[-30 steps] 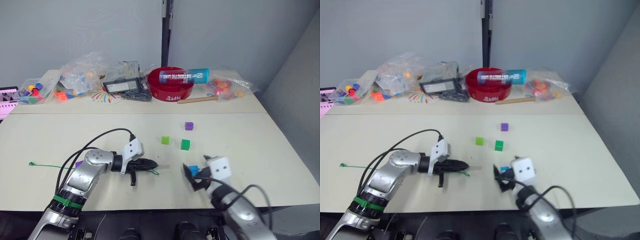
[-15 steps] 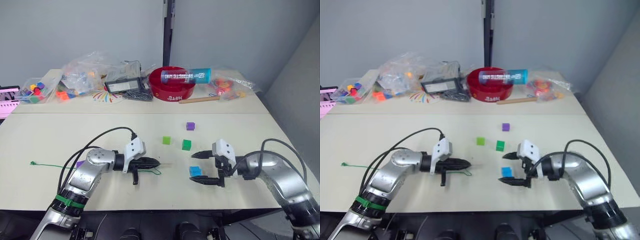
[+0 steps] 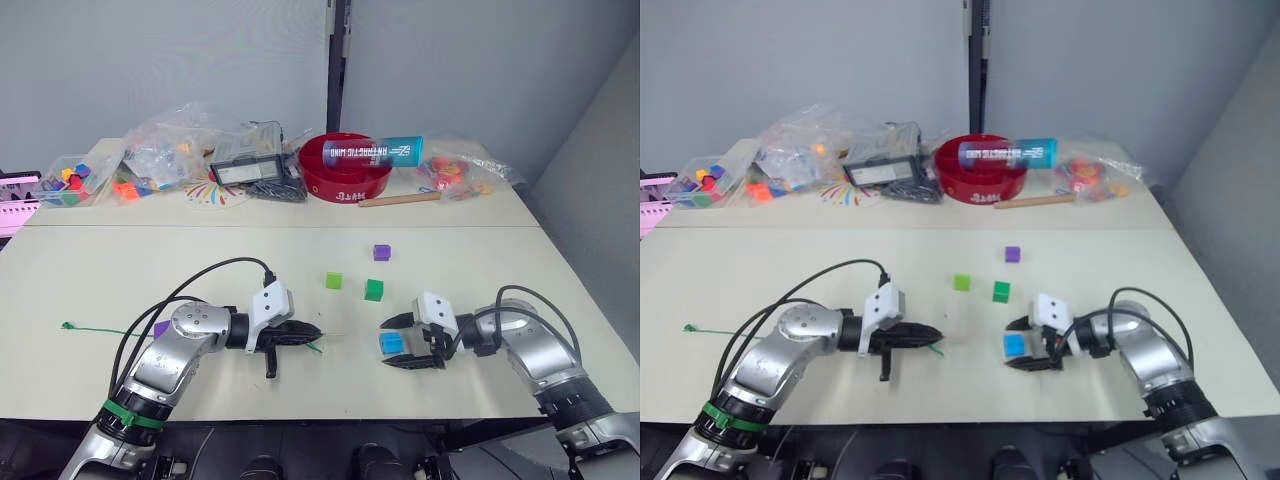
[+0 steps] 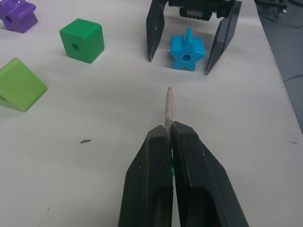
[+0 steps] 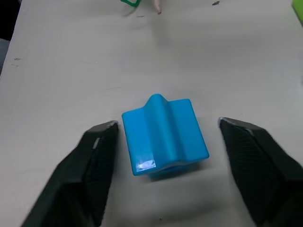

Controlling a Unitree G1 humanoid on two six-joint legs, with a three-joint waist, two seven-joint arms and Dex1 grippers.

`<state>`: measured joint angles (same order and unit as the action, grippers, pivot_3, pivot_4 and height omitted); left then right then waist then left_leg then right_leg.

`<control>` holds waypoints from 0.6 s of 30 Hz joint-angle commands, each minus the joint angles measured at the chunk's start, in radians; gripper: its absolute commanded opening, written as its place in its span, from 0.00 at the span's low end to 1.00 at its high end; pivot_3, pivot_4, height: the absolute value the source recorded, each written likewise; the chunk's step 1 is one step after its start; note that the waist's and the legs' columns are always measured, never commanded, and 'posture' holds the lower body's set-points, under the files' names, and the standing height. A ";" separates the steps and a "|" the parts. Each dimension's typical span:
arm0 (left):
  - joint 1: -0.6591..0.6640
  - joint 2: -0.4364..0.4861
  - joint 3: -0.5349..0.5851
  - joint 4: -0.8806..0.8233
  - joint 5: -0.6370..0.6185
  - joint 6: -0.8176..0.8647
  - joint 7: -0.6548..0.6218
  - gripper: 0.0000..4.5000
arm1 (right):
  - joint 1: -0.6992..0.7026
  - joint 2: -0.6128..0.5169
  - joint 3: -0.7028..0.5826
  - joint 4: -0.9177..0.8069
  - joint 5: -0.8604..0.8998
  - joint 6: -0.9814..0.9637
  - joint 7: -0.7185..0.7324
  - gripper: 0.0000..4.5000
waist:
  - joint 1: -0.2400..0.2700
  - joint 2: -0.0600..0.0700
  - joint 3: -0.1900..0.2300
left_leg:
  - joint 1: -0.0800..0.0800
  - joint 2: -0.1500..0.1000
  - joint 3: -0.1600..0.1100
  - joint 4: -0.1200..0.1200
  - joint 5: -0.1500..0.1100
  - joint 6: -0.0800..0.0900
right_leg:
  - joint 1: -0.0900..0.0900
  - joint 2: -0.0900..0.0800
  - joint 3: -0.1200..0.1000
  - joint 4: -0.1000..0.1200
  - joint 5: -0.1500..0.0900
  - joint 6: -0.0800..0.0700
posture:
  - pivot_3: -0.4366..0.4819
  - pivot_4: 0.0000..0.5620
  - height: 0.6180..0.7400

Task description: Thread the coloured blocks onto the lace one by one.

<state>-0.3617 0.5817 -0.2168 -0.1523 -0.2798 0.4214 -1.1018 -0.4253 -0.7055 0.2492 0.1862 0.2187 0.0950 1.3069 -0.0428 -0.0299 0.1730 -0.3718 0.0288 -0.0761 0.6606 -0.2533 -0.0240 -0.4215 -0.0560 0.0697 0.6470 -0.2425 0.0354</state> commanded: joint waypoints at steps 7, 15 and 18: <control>-0.033 -0.016 -0.016 -0.040 -0.011 0.012 0.004 0.00 | -0.003 0.036 -0.023 -0.056 0.007 0.019 -0.040 0.30 | 0.000 0.000 0.000 | 0.000 0.000 0.000 0.000 0.000 0.000 | 0.000 0.000 0.000 0.000 0.000 0.000 | 0.48 0.27 0.92; -0.070 -0.040 -0.062 -0.018 0.024 0.010 0.024 0.00 | 0.002 0.105 0.033 -0.105 -0.033 0.066 -0.090 0.30 | 0.001 0.000 0.000 | 0.000 0.000 0.000 0.000 0.000 0.000 | 0.000 0.000 0.000 0.000 0.000 0.000 | 0.48 0.27 0.92; -0.076 -0.029 -0.094 0.006 0.068 -0.011 0.029 0.00 | -0.015 0.114 0.067 -0.074 -0.084 0.046 -0.099 0.30 | -0.001 0.000 0.000 | 0.000 0.000 0.000 0.000 0.000 0.000 | 0.000 0.000 0.000 0.000 0.000 0.000 | 0.48 0.27 0.92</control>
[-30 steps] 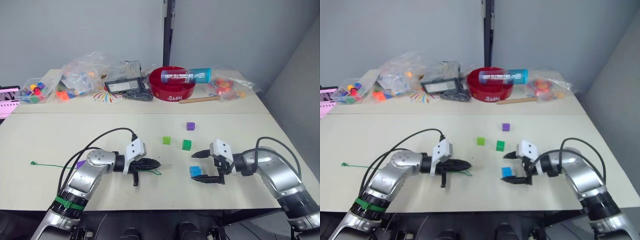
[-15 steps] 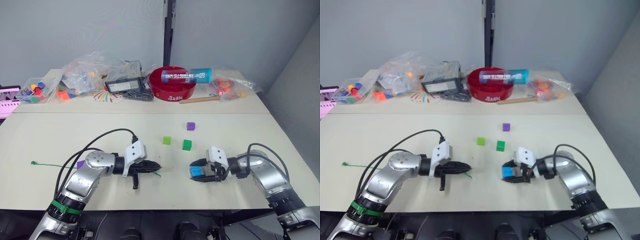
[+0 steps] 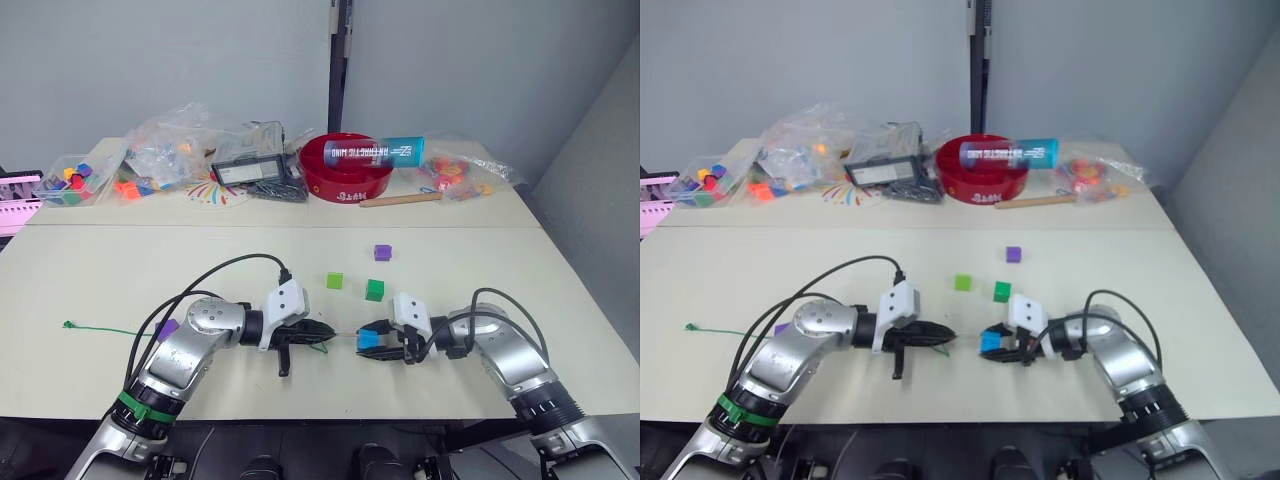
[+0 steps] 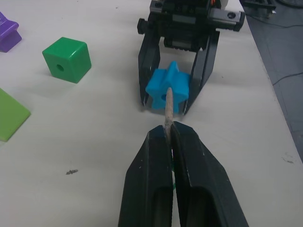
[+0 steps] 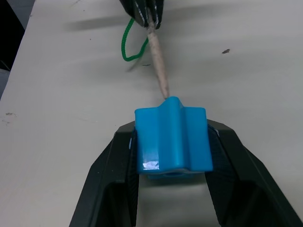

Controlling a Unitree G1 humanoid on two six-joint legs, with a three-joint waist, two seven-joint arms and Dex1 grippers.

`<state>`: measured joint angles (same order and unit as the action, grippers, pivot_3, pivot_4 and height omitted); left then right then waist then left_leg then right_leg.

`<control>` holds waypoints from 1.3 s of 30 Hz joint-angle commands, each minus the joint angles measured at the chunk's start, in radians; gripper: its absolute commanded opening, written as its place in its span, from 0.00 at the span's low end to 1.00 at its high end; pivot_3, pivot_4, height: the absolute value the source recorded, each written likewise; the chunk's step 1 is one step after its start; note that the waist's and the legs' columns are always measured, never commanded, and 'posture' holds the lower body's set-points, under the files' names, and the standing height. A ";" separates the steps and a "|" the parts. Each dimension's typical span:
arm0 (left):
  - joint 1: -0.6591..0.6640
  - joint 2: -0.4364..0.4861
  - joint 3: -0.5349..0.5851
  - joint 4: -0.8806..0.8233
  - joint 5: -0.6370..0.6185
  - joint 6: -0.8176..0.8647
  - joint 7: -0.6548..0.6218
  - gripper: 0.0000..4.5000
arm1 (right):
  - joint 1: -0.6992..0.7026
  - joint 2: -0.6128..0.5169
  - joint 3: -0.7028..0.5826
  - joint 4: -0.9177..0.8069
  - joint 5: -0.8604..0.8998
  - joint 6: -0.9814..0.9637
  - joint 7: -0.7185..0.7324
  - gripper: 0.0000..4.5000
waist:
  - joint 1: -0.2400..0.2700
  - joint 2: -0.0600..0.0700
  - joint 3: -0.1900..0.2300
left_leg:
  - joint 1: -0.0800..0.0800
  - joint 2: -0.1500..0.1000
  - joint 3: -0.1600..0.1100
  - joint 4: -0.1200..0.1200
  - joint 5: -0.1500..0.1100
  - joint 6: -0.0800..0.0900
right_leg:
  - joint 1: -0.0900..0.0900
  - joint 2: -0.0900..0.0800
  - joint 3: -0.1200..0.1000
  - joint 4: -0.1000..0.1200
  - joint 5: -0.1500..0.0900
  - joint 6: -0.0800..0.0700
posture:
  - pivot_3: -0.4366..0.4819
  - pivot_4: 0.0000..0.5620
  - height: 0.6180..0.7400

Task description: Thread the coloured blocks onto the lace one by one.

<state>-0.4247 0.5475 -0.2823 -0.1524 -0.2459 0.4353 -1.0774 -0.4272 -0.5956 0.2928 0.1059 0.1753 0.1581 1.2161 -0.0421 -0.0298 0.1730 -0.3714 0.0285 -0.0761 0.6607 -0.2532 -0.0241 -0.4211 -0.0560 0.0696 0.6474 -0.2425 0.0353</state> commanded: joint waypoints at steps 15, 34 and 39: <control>0.021 0.010 -0.040 -0.022 0.044 0.011 0.016 0.00 | -0.011 0.004 0.018 0.011 -0.052 0.000 -0.014 0.30 | -0.003 0.000 0.000 | 0.002 0.000 0.000 0.000 0.000 0.000 | 0.001 0.000 0.000 0.001 0.000 0.000 | 0.48 0.27 0.92; 0.065 0.054 0.040 -0.050 -0.004 0.038 0.044 0.00 | 0.037 -0.023 -0.014 0.030 -0.041 -0.062 0.004 0.30 | 0.000 0.000 0.000 | 0.002 0.000 0.000 0.000 0.000 0.000 | 0.002 0.000 0.000 0.000 0.000 0.000 | 0.48 0.27 0.92; 0.059 0.059 0.061 -0.041 -0.009 0.040 0.052 0.00 | 0.036 -0.015 -0.016 0.029 -0.042 -0.059 -0.013 0.30 | 0.002 0.000 0.000 | 0.002 0.000 0.000 0.000 0.000 0.000 | 0.002 0.000 0.000 0.000 0.000 0.000 | 0.48 0.27 0.92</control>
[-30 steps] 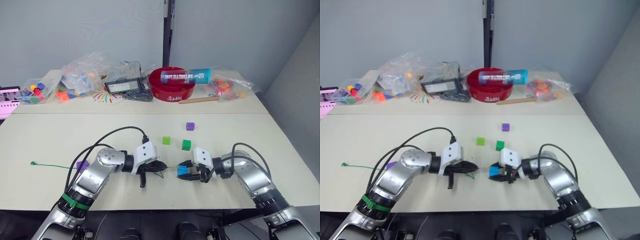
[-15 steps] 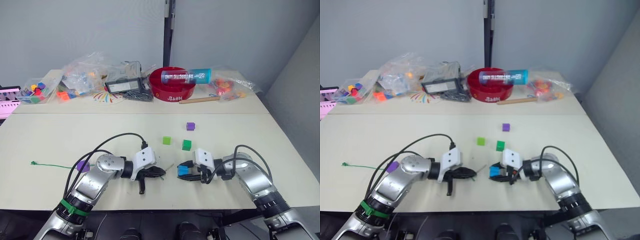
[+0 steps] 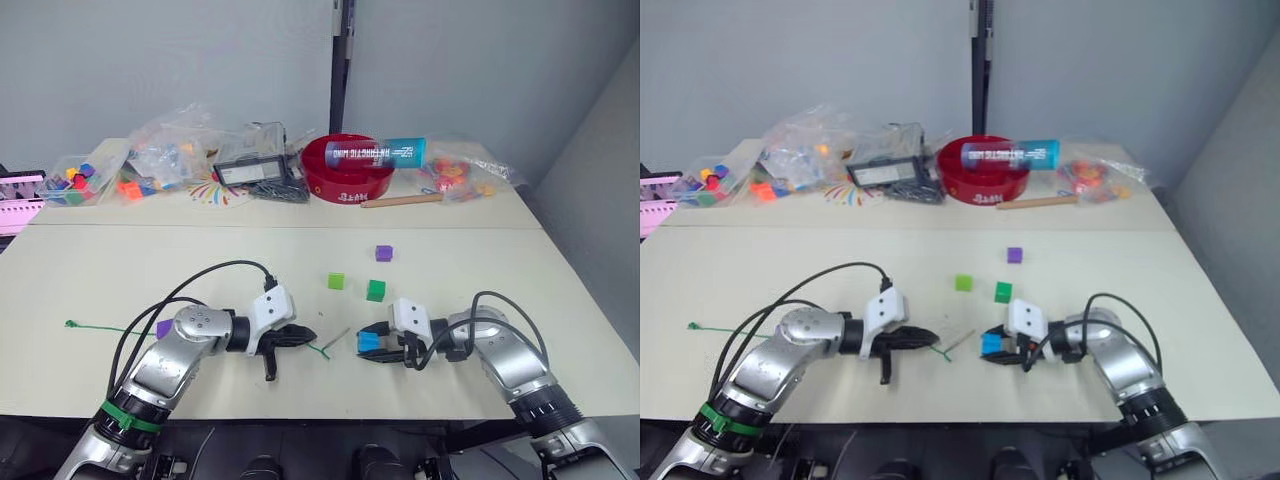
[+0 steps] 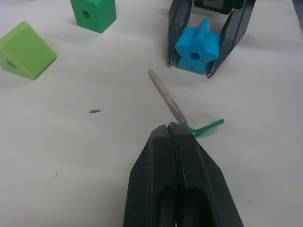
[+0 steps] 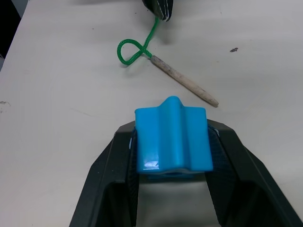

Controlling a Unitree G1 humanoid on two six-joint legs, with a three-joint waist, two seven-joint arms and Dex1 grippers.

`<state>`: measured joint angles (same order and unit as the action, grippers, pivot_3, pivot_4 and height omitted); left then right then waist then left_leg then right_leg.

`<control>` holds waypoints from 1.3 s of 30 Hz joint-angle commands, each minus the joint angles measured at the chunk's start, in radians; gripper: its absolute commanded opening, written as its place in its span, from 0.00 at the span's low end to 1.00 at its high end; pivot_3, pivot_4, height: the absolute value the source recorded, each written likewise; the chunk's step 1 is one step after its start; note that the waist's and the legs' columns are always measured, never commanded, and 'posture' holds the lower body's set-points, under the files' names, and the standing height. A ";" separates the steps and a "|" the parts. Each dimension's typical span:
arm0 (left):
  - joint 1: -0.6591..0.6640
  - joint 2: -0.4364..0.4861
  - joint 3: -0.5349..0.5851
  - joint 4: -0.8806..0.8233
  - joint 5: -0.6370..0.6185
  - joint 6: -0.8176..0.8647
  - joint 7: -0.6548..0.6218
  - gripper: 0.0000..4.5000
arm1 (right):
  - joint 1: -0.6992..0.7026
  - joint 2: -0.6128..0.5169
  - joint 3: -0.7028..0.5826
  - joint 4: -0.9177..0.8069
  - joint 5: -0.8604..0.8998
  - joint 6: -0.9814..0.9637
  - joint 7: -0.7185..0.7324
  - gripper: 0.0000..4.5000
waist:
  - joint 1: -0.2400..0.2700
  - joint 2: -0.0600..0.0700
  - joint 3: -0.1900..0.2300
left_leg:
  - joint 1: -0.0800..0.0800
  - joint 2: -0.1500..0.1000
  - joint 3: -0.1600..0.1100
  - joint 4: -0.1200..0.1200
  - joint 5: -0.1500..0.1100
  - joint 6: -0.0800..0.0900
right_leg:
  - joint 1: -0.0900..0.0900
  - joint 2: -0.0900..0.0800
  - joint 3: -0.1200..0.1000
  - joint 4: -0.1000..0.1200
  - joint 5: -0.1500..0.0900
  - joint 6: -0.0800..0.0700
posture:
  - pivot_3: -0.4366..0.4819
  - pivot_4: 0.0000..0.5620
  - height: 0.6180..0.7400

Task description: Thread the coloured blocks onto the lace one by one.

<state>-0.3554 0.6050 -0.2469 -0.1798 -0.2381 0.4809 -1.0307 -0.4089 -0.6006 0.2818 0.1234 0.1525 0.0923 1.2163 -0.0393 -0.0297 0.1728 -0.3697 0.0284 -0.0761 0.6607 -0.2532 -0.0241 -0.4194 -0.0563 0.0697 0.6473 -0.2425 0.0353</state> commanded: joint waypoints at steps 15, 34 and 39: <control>0.003 -0.058 -0.051 -0.203 -0.011 0.272 0.188 0.54 | 0.041 0.028 -0.008 -0.025 -0.028 0.029 -0.101 0.30 | -0.009 0.000 0.000 | 0.001 0.000 0.000 0.000 0.000 0.000 | 0.000 0.001 0.000 0.001 0.000 0.000 | 0.48 0.27 0.92; 0.087 -0.084 -0.200 -0.248 0.093 0.487 0.418 0.01 | 0.035 0.040 -0.037 -0.104 0.001 0.124 -0.157 0.30 | -0.007 0.000 -0.001 | 0.002 0.000 0.000 0.000 0.000 0.000 | 0.002 0.001 0.000 0.001 0.000 0.000 | 0.48 0.27 0.92; 0.084 -0.104 -0.151 -0.234 0.044 0.454 0.400 0.01 | 0.029 0.039 -0.036 -0.082 -0.003 0.110 -0.151 0.30 | -0.007 0.000 -0.002 | 0.002 0.000 0.000 0.000 0.000 0.000 | 0.002 0.001 0.000 0.001 0.000 0.000 | 0.48 0.27 0.92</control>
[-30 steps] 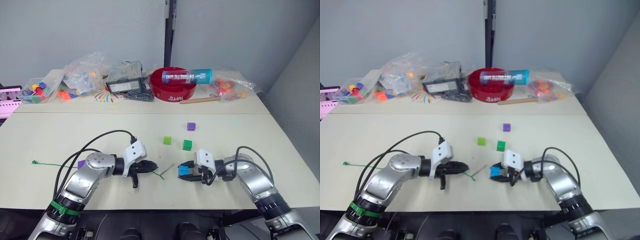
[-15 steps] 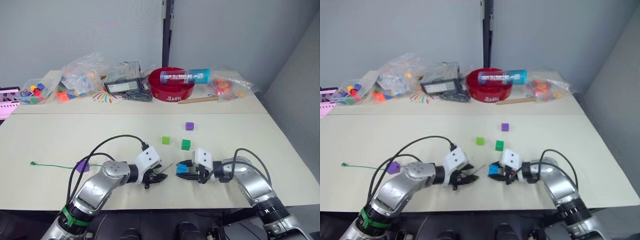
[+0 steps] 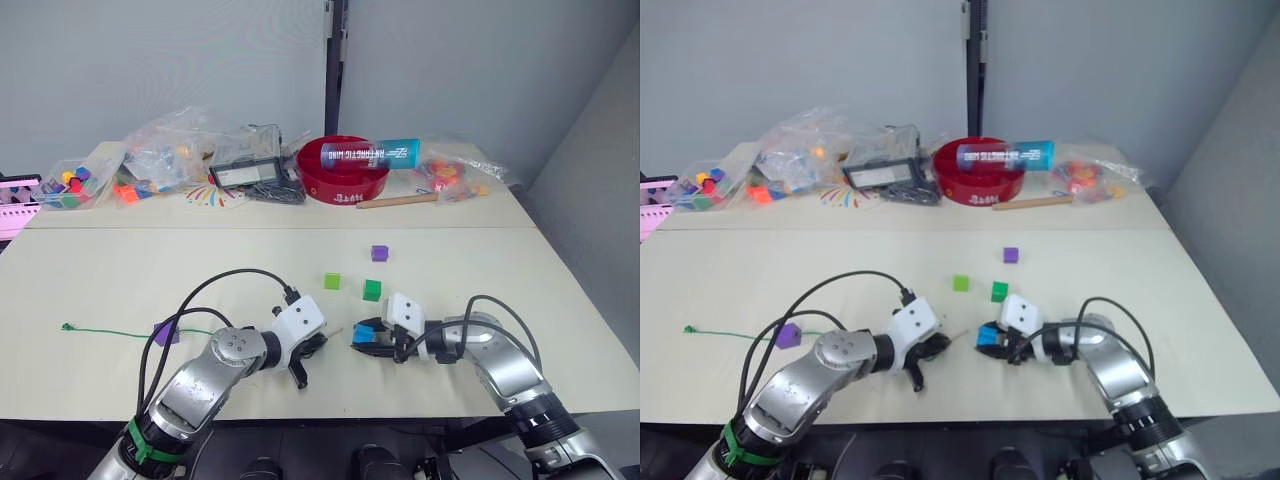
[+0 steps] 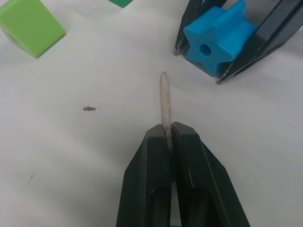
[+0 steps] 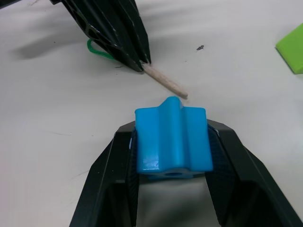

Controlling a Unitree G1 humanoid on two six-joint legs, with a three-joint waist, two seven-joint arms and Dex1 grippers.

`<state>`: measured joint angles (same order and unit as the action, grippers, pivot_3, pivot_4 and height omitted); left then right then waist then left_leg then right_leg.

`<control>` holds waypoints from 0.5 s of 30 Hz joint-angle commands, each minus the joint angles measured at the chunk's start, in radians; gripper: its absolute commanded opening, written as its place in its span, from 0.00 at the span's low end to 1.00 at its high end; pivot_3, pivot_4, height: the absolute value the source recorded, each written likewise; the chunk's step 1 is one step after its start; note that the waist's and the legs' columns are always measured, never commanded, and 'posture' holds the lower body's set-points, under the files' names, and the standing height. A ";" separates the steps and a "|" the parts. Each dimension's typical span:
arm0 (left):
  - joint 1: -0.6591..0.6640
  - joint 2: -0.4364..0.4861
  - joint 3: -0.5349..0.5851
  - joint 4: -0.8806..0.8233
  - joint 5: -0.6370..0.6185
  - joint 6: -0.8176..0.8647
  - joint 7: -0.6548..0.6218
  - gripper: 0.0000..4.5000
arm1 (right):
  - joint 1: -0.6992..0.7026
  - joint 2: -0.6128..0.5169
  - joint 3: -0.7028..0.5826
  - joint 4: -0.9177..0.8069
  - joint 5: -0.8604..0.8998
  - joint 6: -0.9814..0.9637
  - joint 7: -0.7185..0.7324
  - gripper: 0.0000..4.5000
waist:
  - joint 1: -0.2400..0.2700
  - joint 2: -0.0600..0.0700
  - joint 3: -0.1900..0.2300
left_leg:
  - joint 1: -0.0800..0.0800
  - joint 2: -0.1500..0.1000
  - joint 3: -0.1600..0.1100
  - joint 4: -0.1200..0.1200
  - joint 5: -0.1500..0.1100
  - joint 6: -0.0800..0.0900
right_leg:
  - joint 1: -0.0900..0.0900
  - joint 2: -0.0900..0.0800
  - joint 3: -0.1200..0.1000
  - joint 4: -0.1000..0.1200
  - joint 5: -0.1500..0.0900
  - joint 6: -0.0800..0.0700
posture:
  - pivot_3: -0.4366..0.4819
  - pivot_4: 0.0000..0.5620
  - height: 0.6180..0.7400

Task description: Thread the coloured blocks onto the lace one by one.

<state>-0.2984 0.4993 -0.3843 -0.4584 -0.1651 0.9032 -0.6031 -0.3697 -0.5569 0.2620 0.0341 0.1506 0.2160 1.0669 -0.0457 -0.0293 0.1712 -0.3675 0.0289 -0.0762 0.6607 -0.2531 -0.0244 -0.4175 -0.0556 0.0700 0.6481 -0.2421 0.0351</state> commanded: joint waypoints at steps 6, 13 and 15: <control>-0.080 0.091 0.139 0.095 -0.181 -0.011 -0.236 0.01 | -0.048 -0.005 0.010 0.062 0.008 -0.072 0.087 0.30 | -0.003 0.000 0.000 | -0.001 0.000 0.000 0.000 0.000 0.000 | -0.002 0.000 0.000 0.000 0.000 0.000 | 0.48 0.27 0.92; -0.126 0.189 0.096 0.082 -0.198 -0.040 -0.341 0.01 | -0.090 -0.006 0.022 0.121 0.001 -0.128 0.172 0.30 | 0.002 0.000 0.001 | -0.003 0.000 0.000 0.000 0.000 0.000 | -0.003 0.000 0.000 -0.002 0.000 0.000 | 0.48 0.27 0.92; -0.136 0.181 0.078 0.067 -0.190 -0.060 -0.343 0.01 | -0.094 0.000 0.039 0.121 -0.009 -0.139 0.185 0.30 | 0.002 0.000 0.001 | -0.003 0.000 0.000 0.000 0.000 0.000 | -0.003 0.000 0.000 -0.001 0.000 0.000 | 0.48 0.27 0.92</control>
<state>-0.4157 0.6850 -0.3012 -0.3542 -0.3548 0.8722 -0.9378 -0.4576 -0.5605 0.2881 0.1667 0.1417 0.0966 1.2318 -0.0437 -0.0296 0.1718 -0.3705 0.0288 -0.0760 0.6604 -0.2530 -0.0246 -0.4204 -0.0558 0.0696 0.6468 -0.2422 0.0352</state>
